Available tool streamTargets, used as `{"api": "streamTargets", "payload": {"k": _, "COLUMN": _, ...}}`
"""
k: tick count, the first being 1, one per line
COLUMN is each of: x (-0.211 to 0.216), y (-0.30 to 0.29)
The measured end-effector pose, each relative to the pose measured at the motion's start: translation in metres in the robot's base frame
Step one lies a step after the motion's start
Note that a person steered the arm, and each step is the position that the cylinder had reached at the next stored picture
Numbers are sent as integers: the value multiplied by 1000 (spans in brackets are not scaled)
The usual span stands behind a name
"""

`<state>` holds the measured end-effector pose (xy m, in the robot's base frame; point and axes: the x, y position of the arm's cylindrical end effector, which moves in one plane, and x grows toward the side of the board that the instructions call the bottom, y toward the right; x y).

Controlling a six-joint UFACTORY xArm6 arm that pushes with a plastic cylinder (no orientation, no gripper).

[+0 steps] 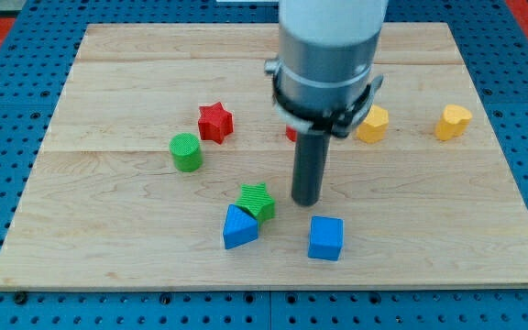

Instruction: Separate green blocks from blue blocks

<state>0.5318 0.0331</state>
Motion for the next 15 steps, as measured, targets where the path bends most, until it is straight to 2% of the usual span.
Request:
{"api": "streamTargets", "payload": {"k": 1, "x": -7, "y": -42}}
{"api": "streamTargets", "payload": {"k": 2, "x": -17, "y": -117}}
{"api": "streamTargets", "payload": {"k": 3, "x": -35, "y": -143}}
{"api": "streamTargets", "payload": {"k": 4, "x": -57, "y": -117}}
{"api": "streamTargets", "payload": {"k": 5, "x": -76, "y": -123}}
{"api": "streamTargets", "payload": {"k": 6, "x": -76, "y": -87}}
{"api": "streamTargets", "payload": {"k": 7, "x": -87, "y": -100}}
{"api": "streamTargets", "payload": {"k": 8, "x": -87, "y": -171}}
{"api": "streamTargets", "payload": {"k": 9, "x": -83, "y": -197}}
{"api": "streamTargets", "payload": {"k": 10, "x": -77, "y": -199}}
{"api": "streamTargets", "payload": {"k": 11, "x": -117, "y": -260}}
{"api": "streamTargets", "payload": {"k": 12, "x": -204, "y": -226}}
{"api": "streamTargets", "payload": {"k": 13, "x": -204, "y": -206}}
{"api": "streamTargets", "payload": {"k": 14, "x": -155, "y": -193}}
{"api": "streamTargets", "payload": {"k": 15, "x": -135, "y": -170}}
